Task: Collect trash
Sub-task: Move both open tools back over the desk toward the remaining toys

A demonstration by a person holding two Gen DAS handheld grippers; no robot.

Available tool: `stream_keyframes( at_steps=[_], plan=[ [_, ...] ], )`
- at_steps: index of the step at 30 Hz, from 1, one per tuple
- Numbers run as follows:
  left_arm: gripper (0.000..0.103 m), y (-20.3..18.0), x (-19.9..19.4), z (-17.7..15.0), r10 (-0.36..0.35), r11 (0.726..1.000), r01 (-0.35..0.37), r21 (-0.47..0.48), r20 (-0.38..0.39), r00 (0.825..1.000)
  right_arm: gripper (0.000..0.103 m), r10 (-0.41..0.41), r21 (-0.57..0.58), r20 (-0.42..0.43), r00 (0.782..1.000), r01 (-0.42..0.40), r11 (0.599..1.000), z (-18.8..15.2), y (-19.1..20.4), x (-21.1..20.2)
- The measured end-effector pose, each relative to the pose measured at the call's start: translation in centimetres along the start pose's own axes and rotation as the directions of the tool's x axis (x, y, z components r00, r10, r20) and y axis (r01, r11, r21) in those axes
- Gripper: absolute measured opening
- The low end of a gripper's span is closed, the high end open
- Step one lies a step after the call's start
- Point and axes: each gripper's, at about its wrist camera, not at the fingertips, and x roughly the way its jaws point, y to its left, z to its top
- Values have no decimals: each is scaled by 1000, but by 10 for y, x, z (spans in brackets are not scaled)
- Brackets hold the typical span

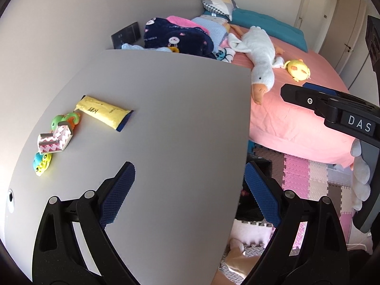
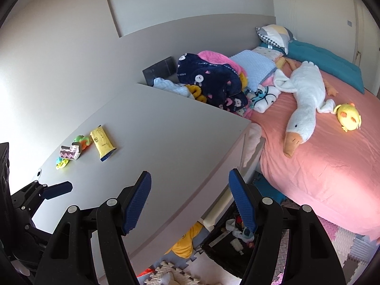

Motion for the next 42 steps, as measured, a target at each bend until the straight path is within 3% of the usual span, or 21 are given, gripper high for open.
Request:
stream_keyframes(
  at_steps=[20,42],
  plan=[
    [90,113,-22,-43,113,977,-114,-180,-20,993,69,90,-118,-78,993,-99,988,1,105,46],
    [90,210,-14,-52,209,929,-208,-305,-30,978,69,90,-193,-139,986,-116,974,16,165,101]
  ],
)
